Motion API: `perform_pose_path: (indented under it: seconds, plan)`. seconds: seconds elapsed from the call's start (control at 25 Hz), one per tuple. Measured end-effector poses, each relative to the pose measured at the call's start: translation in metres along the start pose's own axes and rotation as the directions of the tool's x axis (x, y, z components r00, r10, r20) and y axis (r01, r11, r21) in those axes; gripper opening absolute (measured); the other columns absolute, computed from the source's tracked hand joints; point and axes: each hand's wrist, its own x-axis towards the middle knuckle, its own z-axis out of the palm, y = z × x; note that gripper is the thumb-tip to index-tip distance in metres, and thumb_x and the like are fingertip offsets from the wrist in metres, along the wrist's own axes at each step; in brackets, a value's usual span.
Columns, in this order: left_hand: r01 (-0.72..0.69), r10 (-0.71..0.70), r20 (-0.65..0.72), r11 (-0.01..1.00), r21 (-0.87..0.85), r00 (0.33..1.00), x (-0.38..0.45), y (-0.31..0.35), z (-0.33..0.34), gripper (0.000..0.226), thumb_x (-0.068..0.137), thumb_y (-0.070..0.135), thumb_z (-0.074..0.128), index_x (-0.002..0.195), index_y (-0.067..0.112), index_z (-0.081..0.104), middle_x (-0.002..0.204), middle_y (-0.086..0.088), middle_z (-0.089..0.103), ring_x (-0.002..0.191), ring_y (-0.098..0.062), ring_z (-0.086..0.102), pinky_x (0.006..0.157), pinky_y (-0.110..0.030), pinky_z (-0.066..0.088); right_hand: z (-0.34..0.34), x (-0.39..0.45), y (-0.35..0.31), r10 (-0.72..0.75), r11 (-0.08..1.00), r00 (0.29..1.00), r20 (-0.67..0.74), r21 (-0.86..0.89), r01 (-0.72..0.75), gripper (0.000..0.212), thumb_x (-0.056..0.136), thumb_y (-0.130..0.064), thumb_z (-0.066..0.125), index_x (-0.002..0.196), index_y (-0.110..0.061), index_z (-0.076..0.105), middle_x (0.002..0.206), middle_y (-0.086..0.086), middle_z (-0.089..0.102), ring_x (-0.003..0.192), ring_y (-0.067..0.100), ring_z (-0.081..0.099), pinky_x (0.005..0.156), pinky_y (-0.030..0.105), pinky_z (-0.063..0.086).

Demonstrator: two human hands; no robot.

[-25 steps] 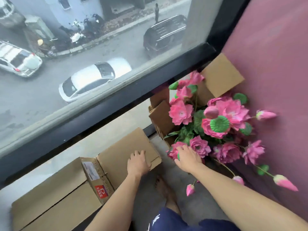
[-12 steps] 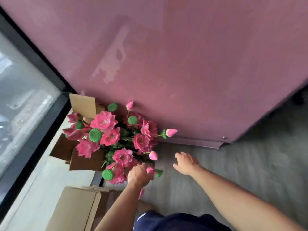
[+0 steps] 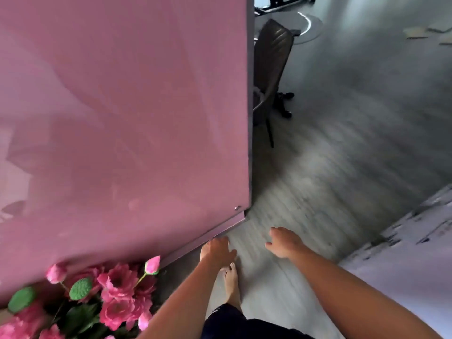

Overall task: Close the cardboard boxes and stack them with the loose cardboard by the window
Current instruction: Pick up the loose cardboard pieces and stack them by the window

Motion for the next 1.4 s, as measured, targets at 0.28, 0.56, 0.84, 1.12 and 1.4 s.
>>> perform_pose_path:
  seconds: [0.28,0.56,0.84,1.12,1.4]
  plan:
    - [-0.300,0.280,0.126,0.935,0.187,0.952,0.120,0.075,-0.071,0.052,0.098,0.052,0.047,0.138,0.019,0.050,0.145,-0.007,0.051,0.136,-0.028,0.047,0.108,-0.041,0.043,-0.071,0.049,0.051,0.297,0.931,0.955,-0.024,0.229,-0.284,0.049,0.094,-0.046,0.052,0.133,-0.016,0.052,0.135,0.012,0.055,0.122,0.029,0.056,0.096,0.033,0.046]
    - [-0.499,0.459,0.203,0.827,0.260,0.865,0.213,0.180,-0.119,0.050,0.097,0.051,0.049,0.135,0.019,0.053,0.137,-0.007,0.056,0.126,-0.027,0.055,0.100,-0.035,0.046,-0.116,0.080,0.104,0.476,0.824,0.880,-0.005,0.354,-0.443,0.052,0.094,-0.049,0.053,0.135,-0.018,0.051,0.136,0.011,0.055,0.119,0.030,0.057,0.096,0.036,0.048]
    - [-0.540,0.481,0.250,0.785,0.305,0.840,0.304,0.292,-0.154,0.050,0.098,0.050,0.051,0.136,0.019,0.053,0.138,-0.008,0.056,0.127,-0.027,0.054,0.102,-0.036,0.045,-0.173,0.149,0.211,0.515,0.772,0.855,0.062,0.401,-0.493,0.048,0.093,-0.043,0.053,0.133,-0.015,0.055,0.136,0.011,0.057,0.119,0.030,0.058,0.094,0.034,0.048]
    - [-0.371,0.344,0.149,0.901,0.224,0.927,0.401,0.426,-0.235,0.047,0.098,0.046,0.050,0.131,0.013,0.056,0.133,-0.009,0.059,0.120,-0.028,0.058,0.097,-0.038,0.049,-0.316,0.247,0.331,0.354,0.886,0.935,0.019,0.314,-0.341,0.050,0.098,-0.047,0.050,0.138,-0.018,0.048,0.138,0.009,0.054,0.120,0.028,0.056,0.094,0.035,0.046]
    - [-0.411,0.376,0.186,0.886,0.216,0.908,0.490,0.541,-0.286,0.046,0.098,0.049,0.052,0.131,0.017,0.055,0.132,-0.009,0.060,0.120,-0.028,0.058,0.095,-0.036,0.047,-0.417,0.343,0.441,0.380,0.885,0.923,0.058,0.267,-0.381,0.051,0.098,-0.049,0.052,0.137,-0.017,0.049,0.139,0.009,0.055,0.120,0.028,0.056,0.095,0.037,0.048]
